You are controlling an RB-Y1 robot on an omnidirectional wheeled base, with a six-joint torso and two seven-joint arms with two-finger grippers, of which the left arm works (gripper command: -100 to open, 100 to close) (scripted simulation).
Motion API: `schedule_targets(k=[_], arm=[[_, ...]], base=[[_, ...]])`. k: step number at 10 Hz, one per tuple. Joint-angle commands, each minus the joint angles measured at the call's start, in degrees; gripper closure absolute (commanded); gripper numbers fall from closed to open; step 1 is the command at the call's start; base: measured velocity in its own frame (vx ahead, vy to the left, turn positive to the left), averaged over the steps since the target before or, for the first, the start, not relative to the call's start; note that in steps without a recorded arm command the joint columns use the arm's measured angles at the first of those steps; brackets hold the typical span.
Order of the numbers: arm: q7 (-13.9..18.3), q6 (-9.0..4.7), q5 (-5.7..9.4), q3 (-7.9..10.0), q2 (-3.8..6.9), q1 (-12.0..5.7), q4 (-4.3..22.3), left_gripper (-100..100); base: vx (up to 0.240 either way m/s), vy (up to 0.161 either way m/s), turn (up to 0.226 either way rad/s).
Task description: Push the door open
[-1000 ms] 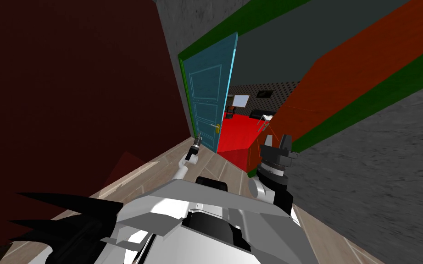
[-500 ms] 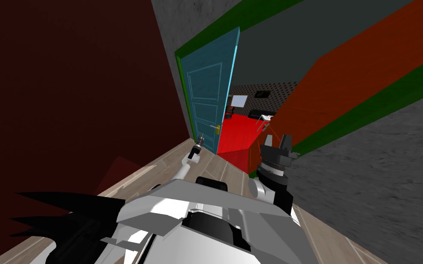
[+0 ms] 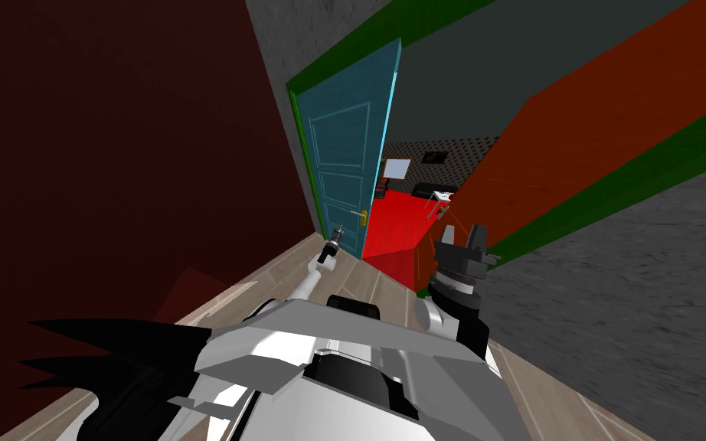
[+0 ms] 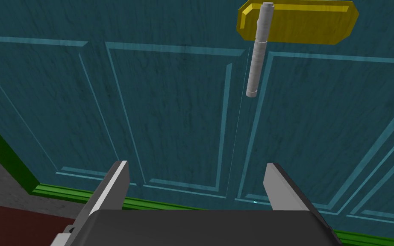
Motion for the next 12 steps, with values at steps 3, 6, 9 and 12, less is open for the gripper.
schedule_targets(k=[3, 6, 9, 12], arm=[[0.2, -0.42, -0.08, -0.75, -0.44, -3.58, 5.8, -100], [0.3, -0.68, -0.15, -1.33, -0.94, -6.34, 10.3, -100], [0.4, -0.93, -0.21, -1.89, -1.5, -8.97, 14.5, -100], [0.5, -1.15, -0.27, -2.38, -2.14, -11.27, 18.2, -100]], base=[[0.092, 0.07, -0.056], [0.083, 0.072, -0.052], [0.078, 0.062, -0.049], [0.078, 0.053, -0.042]])
